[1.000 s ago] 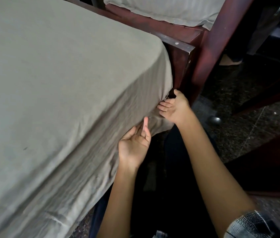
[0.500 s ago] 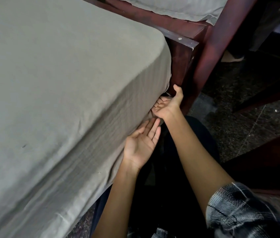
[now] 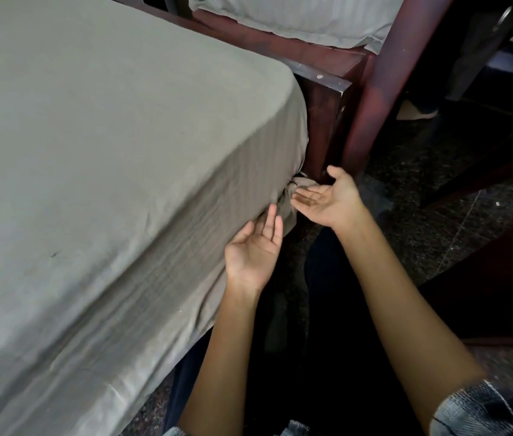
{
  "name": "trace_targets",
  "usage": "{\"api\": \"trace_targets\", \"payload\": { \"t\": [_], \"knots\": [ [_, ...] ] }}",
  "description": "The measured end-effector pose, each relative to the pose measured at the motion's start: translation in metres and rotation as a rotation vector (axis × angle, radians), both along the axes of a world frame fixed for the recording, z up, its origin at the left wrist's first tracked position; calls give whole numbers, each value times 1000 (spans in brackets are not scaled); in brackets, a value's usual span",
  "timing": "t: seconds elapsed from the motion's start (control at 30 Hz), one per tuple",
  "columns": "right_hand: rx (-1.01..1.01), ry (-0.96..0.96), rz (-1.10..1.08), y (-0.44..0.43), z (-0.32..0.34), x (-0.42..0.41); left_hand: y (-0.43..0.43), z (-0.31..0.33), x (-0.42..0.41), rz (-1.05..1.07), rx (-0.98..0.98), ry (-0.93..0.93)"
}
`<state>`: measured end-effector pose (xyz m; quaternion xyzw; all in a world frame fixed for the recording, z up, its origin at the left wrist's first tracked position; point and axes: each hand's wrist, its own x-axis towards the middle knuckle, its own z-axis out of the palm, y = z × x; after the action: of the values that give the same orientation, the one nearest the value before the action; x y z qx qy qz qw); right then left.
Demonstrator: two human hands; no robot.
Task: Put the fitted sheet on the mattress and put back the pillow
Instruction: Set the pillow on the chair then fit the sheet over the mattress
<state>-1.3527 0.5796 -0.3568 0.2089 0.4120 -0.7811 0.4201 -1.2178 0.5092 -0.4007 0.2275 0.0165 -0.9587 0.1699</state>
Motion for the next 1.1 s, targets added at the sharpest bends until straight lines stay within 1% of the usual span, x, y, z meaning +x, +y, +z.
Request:
{"api": "trace_targets", "payload": {
  "t": [0.1, 0.17, 0.27, 0.33, 0.37, 0.47, 0.53, 0.6, 0.63, 0.7, 0.73, 0.8, 0.83, 0.87, 0.9, 0.93, 0.97, 1.0, 1.03, 1.07, 1.1],
  "knots": [
    [-62, -14, -28, -21, -6, 2, -3, -4, 5, -30, -23, 46],
    [-69, -23, -17, -41, -4, 1, -3, -9, 8, -78, -74, 33],
    [-10, -2, -13, -59, 0, -1, -4, -11, 10, -123, -120, -21],
    [48, 6, -30, -57, -7, -4, -4, -11, 12, -138, -118, -34],
    [42, 0, -42, -54, -13, -4, -3, -11, 13, -143, -119, -42],
    [-15, -19, -64, -51, -29, -5, 0, -10, 23, -126, -143, -135],
    [-2, -54, -69, -52, -30, -6, 4, -7, 30, -116, -226, -232],
    [-26, -52, -33, -50, -29, -9, 11, -3, 37, -105, -422, -384],
    [-68, -43, -3, -48, -29, -12, 14, 2, 41, -109, -584, -491],
    [-77, -21, 94, -42, -24, -15, 16, 9, 51, -125, -1017, -691],
    [-50, 1, 123, -38, -19, -15, 16, 10, 57, -132, -1233, -749],
    [13, 84, 156, -27, -11, -5, 13, 9, 74, -137, -1588, -831],
    [78, 179, 160, -21, -9, 3, 11, 6, 83, -131, -1743, -875],
    [195, 341, 173, -16, -12, 13, 9, 1, 92, -142, -1877, -918],
    [350, 571, 213, -12, -16, 23, 7, -4, 98, -170, -1977, -952],
    [520, 867, 298, -8, -23, 32, 6, -8, 104, -210, -2048, -982],
    [649, 1170, 436, -4, -32, 39, 6, -12, 109, -252, -2098, -1008],
    [719, 1440, 580, -3, -42, 44, 6, -16, 113, -287, -2137, -1034],
    [745, 1648, 713, -2, -49, 47, 7, -19, 118, -306, -2173, -1065],
    [764, 1785, 808, -1, -54, 47, 8, -21, 123, -313, -2197, -1107],
    [785, 1897, 848, -1, -56, 46, 10, -21, 129, -313, -2212, -1149]
  ]
}}
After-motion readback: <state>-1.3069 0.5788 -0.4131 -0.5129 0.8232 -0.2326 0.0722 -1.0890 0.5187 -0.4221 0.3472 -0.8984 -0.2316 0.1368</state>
